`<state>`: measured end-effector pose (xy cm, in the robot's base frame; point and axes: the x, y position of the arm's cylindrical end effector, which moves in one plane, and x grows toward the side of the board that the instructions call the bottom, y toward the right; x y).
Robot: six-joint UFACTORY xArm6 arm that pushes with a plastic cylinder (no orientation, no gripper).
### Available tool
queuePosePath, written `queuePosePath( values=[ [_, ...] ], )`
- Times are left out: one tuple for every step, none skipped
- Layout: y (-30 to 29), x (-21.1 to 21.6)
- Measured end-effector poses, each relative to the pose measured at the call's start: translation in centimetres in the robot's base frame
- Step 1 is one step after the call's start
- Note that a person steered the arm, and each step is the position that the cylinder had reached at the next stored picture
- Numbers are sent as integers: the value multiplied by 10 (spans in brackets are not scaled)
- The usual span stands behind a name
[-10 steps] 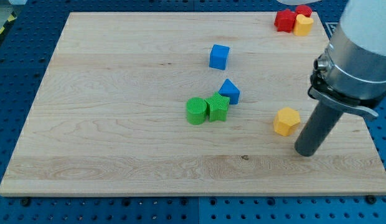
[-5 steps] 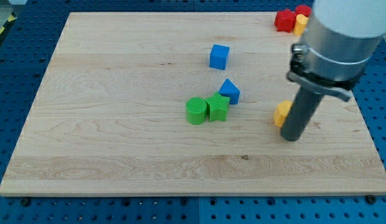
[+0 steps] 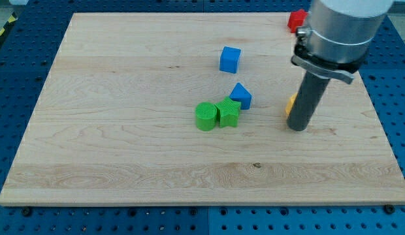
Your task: Slide the yellow hexagon towards the blue cube
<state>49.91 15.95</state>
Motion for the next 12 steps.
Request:
queuePosePath(
  values=[
    [8,-1],
    [9,-17],
    [9,-29],
    [9,-30],
    [9,-42],
    [9,-46],
    [9,-59],
    [9,-85],
    [9,-111],
    [9,-131],
    [9,-133],
    [9,-133]
  ],
)
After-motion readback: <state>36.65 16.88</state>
